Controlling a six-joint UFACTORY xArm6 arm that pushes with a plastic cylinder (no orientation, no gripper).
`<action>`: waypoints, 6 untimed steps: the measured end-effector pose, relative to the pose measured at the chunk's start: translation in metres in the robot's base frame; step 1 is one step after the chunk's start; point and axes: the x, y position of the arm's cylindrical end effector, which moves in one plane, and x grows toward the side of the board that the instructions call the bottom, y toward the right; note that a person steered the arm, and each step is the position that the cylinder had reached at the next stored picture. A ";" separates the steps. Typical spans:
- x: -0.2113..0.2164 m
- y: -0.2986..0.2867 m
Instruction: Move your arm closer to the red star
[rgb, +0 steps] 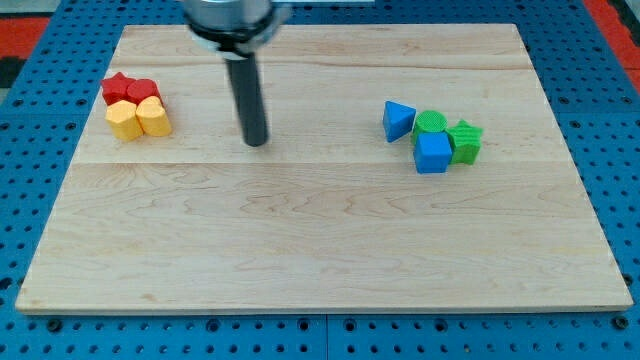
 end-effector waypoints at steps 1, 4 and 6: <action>0.003 0.026; 0.003 0.035; 0.011 0.035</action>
